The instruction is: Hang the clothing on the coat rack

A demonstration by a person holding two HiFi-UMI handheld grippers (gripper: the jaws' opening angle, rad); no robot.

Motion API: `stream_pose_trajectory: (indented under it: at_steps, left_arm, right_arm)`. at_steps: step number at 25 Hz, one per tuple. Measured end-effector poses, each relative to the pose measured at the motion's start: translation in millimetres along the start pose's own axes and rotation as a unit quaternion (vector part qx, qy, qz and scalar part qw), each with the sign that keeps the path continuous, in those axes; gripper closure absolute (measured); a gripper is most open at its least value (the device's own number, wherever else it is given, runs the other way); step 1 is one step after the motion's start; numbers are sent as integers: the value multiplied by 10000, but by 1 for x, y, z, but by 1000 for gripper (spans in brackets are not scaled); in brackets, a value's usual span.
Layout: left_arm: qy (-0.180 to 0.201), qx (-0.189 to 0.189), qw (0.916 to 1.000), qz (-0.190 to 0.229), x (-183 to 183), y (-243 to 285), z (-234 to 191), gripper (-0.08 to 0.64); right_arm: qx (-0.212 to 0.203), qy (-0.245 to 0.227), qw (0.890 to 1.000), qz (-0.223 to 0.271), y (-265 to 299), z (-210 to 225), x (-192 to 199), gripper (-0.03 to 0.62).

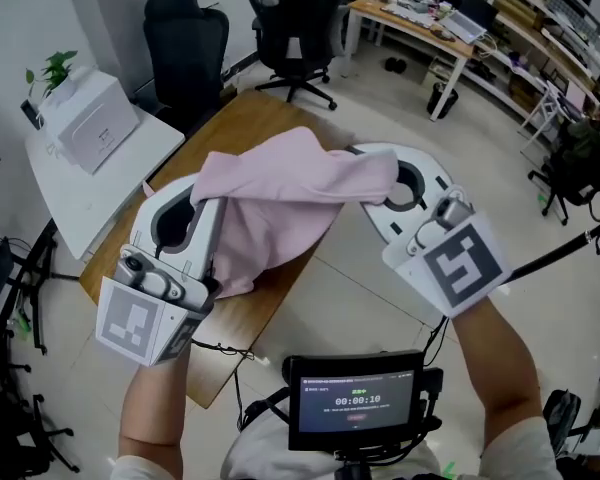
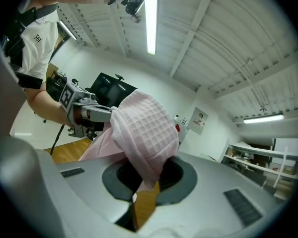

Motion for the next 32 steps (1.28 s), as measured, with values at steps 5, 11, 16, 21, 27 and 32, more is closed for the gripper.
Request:
stream_pose_trajectory:
  at_steps: [5,11,16,21,27,32]
  left_arm:
    - [4,339,9994,108,-17,46,32,540]
    - [-85,620,9973,379,-40,105,81,540]
    - [-304,955,9938,482,-49,154,115,540]
    - [-518,1410,9871,550,-49,199,159,540]
    - [-769,1940,9761,612,-49,250,227,541]
    - [-932,2286,9675,550,-44,283,266,541]
  right_arm:
    - [317,14,9993,194,-41,32,3,561]
    - [595,71,9973,435,-100,80,4,563]
    - [836,-64,9949,564,-142,120,4,563]
    - [1040,-93,9925,637,-186,146,16,563]
    - [1352,119,9891,576,-255,177,29,563]
    - [1585,132,9862,452,-294,196,41,563]
Point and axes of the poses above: the fingertips, and each gripper's own axes: y forward along the fingers, z to its right, x out of its underside, the point moved 9 cm from there along -y, backward along the fingers, and after that the axes turned 1 degree about -x, right-handed, at the moved point
